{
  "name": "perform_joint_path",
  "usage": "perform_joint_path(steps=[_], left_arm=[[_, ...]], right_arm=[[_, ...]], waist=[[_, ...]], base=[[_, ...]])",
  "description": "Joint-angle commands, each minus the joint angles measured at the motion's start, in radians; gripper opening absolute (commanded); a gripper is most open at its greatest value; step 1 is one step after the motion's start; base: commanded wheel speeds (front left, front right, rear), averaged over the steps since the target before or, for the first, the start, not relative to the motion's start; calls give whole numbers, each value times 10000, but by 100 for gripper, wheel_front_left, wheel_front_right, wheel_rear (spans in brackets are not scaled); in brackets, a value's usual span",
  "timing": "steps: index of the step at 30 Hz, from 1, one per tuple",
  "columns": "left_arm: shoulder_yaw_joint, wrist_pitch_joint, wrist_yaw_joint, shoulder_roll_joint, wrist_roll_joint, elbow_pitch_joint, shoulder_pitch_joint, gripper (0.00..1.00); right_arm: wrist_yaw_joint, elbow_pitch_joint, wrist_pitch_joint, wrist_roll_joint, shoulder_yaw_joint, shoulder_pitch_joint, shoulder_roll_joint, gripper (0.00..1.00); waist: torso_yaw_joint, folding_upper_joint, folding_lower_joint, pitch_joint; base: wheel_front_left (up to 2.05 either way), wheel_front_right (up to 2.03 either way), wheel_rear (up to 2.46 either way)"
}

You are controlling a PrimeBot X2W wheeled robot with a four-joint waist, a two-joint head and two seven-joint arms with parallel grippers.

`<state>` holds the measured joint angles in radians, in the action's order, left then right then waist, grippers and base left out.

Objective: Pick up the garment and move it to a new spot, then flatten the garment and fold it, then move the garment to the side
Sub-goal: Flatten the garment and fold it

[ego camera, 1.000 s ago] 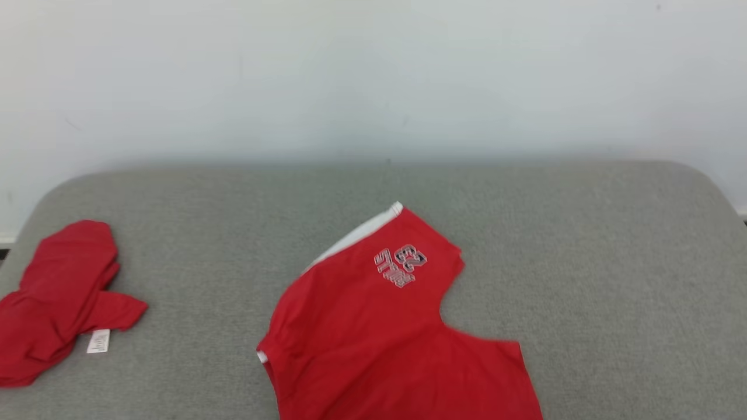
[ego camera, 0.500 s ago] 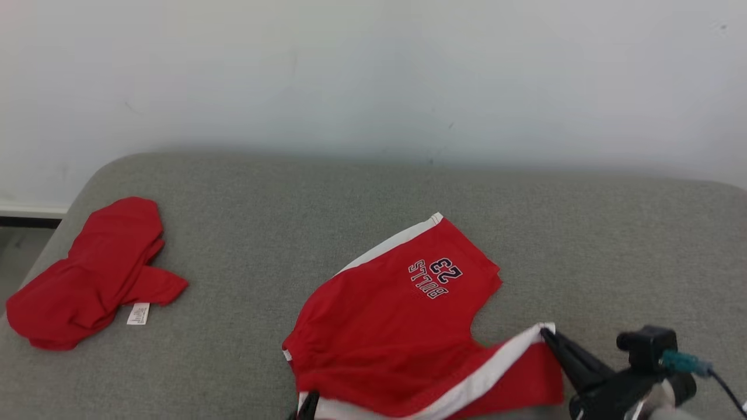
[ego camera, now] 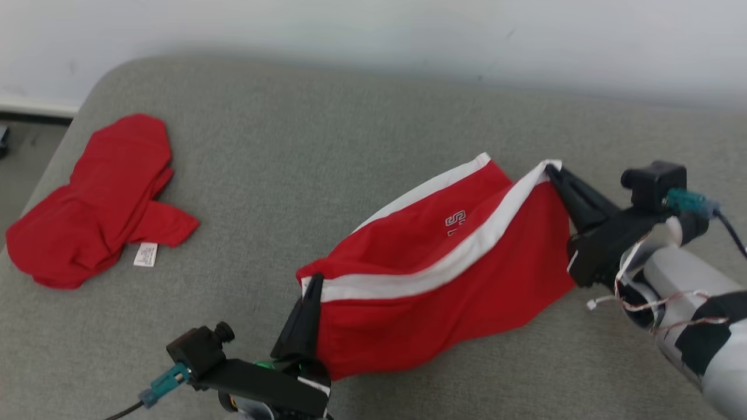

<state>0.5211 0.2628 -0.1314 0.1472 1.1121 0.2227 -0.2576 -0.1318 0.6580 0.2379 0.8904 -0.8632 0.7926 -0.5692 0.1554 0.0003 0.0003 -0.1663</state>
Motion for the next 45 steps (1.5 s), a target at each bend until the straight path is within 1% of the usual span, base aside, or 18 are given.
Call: perform_joint_path(steps=[1,6,8,9,16,19,24,28,29,30,31,32,33,39,43,45], left_arm=[[-262,27,17,-135,-47,89,-190,0],[-983,29,17,-521,-607,244,-305,0],[-1047,29,17,-599,-641,275,-308,0],[-1087,29,17,-658,-832,308,-341,0],[-768,28,17,-922,-1179,349,-765,0],[-699,28,17,-950,-1309,386,-989,0],[-930,29,17,-960,-1532,366,-1068,0],[-976,29,18,-959,-1765,524,-979,0],[-987,29,17,-952,-1797,559,-954,0],[-1027,29,17,-962,-1822,589,-914,0],[-1095,29,17,-953,-1903,613,-877,38],[-1166,29,17,-956,-2031,627,-857,53],[-1193,29,17,-963,-2026,660,-794,100],[-1397,29,17,-962,-2425,889,-558,100],[-1907,29,17,-960,-3110,1132,-239,100],[-2010,29,17,-969,-3203,1216,-68,100]], right_arm=[[18,295,71,-48,-70,366,61,0],[20,1302,118,-172,-315,1308,-59,0],[20,1445,147,-167,-351,1442,-64,0],[20,1567,172,-180,-396,1577,-80,0],[20,2012,243,-267,-828,2404,41,0],[20,2202,265,-293,-1023,2702,141,0],[20,2529,277,-421,-1297,2913,204,0],[20,2647,283,-358,-1177,2910,254,0],[20,2613,284,-370,-1035,2935,251,37],[20,2583,281,-371,-898,2918,293,82],[20,2575,279,-425,-821,2858,337,100],[20,2559,279,-461,-751,2786,391,100],[18,2548,280,-496,-693,2714,435,100],[20,2377,280,-682,-331,2178,499,100],[20,2163,282,-828,-74,1534,609,100],[20,2039,282,-796,60,1167,655,100]], waist=[[647,-3,-3,-1007],[929,-3,-3,-1594],[971,-3,-3,-1677],[1023,-3,-3,-1770],[1288,-3,-3,-2341],[1351,-3,-3,-2507],[1362,-3,-3,-2585],[1333,-3,-3,-2478],[1322,-3,-3,-2449],[1300,-3,-3,-2412],[1280,-3,-3,-2378],[1261,-3,-3,-2340],[1236,-3,-3,-2296],[1079,-3,-3,-1860],[955,-3,-3,-1467],[908,-3,-3,-1258]], base=[[0,0,0],[0,0,0],[0,0,0],[0,0,0],[0,0,0],[0,0,0],[0,0,0],[0,0,0],[0,0,0],[0,0,0],[0,0,0],[0,0,0],[0,0,0],[0,0,0],[0,0,0],[0,0,0]])
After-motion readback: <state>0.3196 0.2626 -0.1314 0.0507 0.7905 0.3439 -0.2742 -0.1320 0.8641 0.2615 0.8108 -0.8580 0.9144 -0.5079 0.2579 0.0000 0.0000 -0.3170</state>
